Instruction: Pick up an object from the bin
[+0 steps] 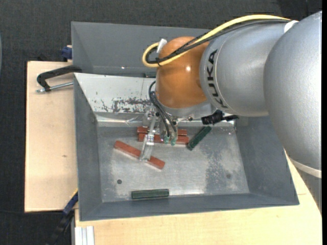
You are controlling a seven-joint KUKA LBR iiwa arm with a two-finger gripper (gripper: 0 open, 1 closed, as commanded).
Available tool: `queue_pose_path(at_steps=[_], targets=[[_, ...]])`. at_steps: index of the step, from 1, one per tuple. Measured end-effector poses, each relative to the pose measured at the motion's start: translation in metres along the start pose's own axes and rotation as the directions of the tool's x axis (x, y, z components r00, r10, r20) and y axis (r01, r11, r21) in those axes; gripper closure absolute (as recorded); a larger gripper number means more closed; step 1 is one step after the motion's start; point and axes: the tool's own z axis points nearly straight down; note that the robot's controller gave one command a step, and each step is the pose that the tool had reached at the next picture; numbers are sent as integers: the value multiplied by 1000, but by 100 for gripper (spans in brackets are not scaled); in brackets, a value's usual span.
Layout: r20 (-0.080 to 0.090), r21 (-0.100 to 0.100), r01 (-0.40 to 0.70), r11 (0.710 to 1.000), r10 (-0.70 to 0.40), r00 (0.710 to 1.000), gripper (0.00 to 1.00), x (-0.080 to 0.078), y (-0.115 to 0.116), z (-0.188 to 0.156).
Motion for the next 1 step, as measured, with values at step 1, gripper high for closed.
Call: queue_pose_path(at_steps=[1], targets=[[1,-1,-19,1000,19,1000,0,-4,33,78]])
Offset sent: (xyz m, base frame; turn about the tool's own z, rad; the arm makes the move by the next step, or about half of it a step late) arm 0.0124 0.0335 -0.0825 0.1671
